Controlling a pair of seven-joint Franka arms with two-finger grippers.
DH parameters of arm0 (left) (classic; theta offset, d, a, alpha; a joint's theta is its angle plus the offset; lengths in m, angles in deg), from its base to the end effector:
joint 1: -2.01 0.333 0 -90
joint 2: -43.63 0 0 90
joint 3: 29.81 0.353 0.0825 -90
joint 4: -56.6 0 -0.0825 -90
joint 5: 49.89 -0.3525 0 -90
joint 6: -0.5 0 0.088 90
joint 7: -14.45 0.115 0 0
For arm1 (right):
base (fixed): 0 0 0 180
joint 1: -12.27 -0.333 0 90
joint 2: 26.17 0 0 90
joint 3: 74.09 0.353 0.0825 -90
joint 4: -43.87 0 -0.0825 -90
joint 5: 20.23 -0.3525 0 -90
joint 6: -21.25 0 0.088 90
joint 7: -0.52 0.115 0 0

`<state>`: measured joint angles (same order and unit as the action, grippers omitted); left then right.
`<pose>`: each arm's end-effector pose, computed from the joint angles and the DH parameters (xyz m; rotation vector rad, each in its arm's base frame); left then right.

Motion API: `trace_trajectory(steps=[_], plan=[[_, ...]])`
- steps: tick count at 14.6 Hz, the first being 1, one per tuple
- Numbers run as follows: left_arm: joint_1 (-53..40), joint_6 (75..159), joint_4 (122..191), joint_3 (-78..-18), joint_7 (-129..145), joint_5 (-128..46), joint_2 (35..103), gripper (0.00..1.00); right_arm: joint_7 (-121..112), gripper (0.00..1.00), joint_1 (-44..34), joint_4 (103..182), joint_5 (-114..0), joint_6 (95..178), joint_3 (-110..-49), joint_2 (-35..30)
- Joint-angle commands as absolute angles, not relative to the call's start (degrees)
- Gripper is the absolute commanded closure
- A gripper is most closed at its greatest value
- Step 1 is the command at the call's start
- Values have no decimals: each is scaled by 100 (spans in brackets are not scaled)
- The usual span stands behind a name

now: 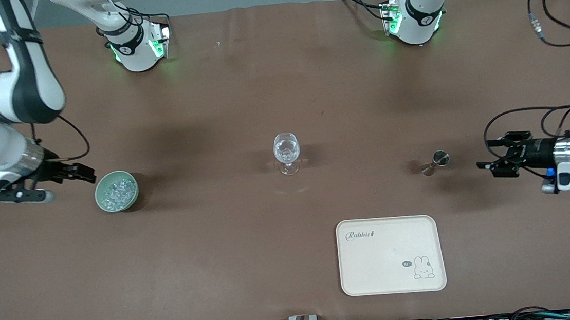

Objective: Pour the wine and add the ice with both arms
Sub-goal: 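Grasp ice with the right gripper while the left gripper grasps the jigger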

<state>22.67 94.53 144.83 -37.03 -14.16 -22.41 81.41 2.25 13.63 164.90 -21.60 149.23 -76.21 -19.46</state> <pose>0.6285 0.1125 0.2931 2.2969 1.1272 -0.8209 0.5400 -0.0315 0.4088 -3.1228 0.1646 -0.0071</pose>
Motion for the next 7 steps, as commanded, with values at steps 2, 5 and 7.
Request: trace_trajectory(steps=[2, 5, 7], plan=[[2301, 9647, 14291, -3737, -1806, -1466, 8827, 17, 149, 0, 1306, 17235, -2164, 16306, -7629, -1520], [2275, 9656, 14300, -3737, -2122, -1079, 9082, 21, 52, 0, 1297, 17369, -2155, 16749, -7629, -1203], [2266, 9656, 14335, -3737, -2350, -911, 9197, 24, 52, 7, 1280, 17404, -2155, 16969, -7629, -1009]])
